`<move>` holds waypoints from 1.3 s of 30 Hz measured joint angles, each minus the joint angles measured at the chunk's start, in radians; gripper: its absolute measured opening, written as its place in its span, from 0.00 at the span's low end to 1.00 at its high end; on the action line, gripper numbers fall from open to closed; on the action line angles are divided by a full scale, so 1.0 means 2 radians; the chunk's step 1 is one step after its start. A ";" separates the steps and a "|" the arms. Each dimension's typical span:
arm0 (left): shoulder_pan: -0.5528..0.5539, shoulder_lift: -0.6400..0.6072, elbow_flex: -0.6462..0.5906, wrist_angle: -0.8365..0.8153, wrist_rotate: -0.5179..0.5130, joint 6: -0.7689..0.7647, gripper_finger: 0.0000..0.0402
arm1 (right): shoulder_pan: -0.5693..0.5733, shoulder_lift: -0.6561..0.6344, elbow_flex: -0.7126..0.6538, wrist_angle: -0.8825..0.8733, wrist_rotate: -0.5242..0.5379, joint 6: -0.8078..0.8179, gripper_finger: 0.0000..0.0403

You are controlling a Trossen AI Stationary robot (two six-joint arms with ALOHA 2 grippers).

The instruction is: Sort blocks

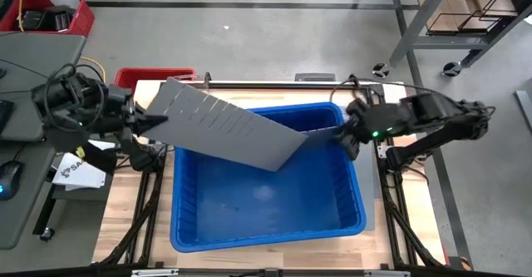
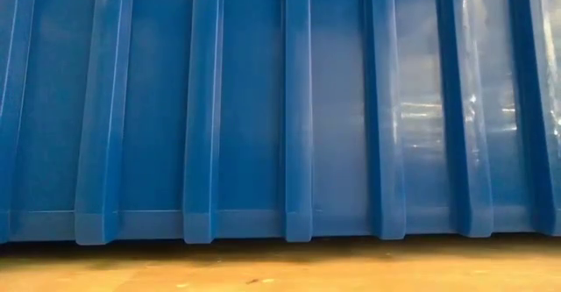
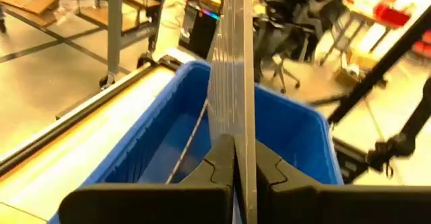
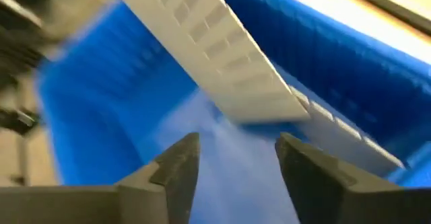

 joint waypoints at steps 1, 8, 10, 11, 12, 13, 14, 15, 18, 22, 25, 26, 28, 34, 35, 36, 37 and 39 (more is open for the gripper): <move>0.000 0.004 -0.005 -0.001 0.009 0.000 0.00 | 0.003 0.009 0.000 -0.011 -0.001 0.002 0.50; 0.000 0.035 -0.023 0.003 0.003 -0.002 0.00 | 0.031 0.061 0.000 -0.027 -0.030 -0.017 0.50; 0.000 0.036 -0.013 0.004 -0.013 0.001 0.00 | 0.044 0.077 0.000 -0.032 -0.035 -0.018 0.50; 0.000 0.035 -0.006 0.006 -0.021 0.005 0.00 | 0.050 0.083 0.000 -0.033 -0.035 -0.015 0.50; 0.000 0.034 0.003 0.006 -0.026 0.009 0.00 | 0.055 0.088 0.000 -0.033 -0.036 -0.012 0.50; 0.000 0.033 0.013 0.006 -0.030 0.012 0.00 | 0.060 0.091 0.000 -0.033 -0.036 -0.009 0.50; 0.000 0.033 0.022 0.006 -0.031 0.018 0.00 | 0.066 0.093 0.000 -0.033 -0.036 -0.003 0.50; 0.000 0.033 0.033 0.006 -0.031 0.026 0.00 | 0.072 0.093 0.000 -0.033 -0.034 0.004 0.50; 0.000 0.033 0.067 0.015 -0.032 0.052 0.00 | 0.090 0.092 0.000 -0.034 -0.008 0.036 0.50; 0.000 0.034 0.106 0.049 -0.032 0.100 0.00 | 0.118 0.089 0.000 -0.033 0.069 0.093 0.50; 0.000 0.034 0.136 0.090 -0.032 0.146 0.00 | 0.136 0.089 0.000 -0.012 0.114 0.128 0.50; 0.000 0.034 0.147 0.105 -0.032 0.165 0.00 | 0.141 0.089 0.000 -0.001 0.122 0.134 0.50; 0.000 0.034 0.166 0.139 -0.032 0.207 0.00 | 0.153 0.086 0.000 0.021 0.139 0.145 0.50; 0.000 0.033 0.215 0.244 -0.012 0.314 0.00 | 0.176 0.065 0.000 0.071 0.209 0.200 0.51; 0.000 0.034 0.223 0.260 -0.008 0.329 0.00 | 0.179 0.062 0.000 0.090 0.226 0.195 0.51; 0.000 0.034 0.230 0.278 -0.005 0.343 0.00 | 0.182 0.058 0.000 0.113 0.242 0.183 0.51; 0.000 0.034 0.238 0.293 0.000 0.355 0.00 | 0.184 0.054 0.000 0.139 0.256 0.170 0.51; 0.000 0.034 0.253 0.317 0.014 0.377 0.00 | 0.185 0.043 0.000 0.194 0.281 0.131 0.51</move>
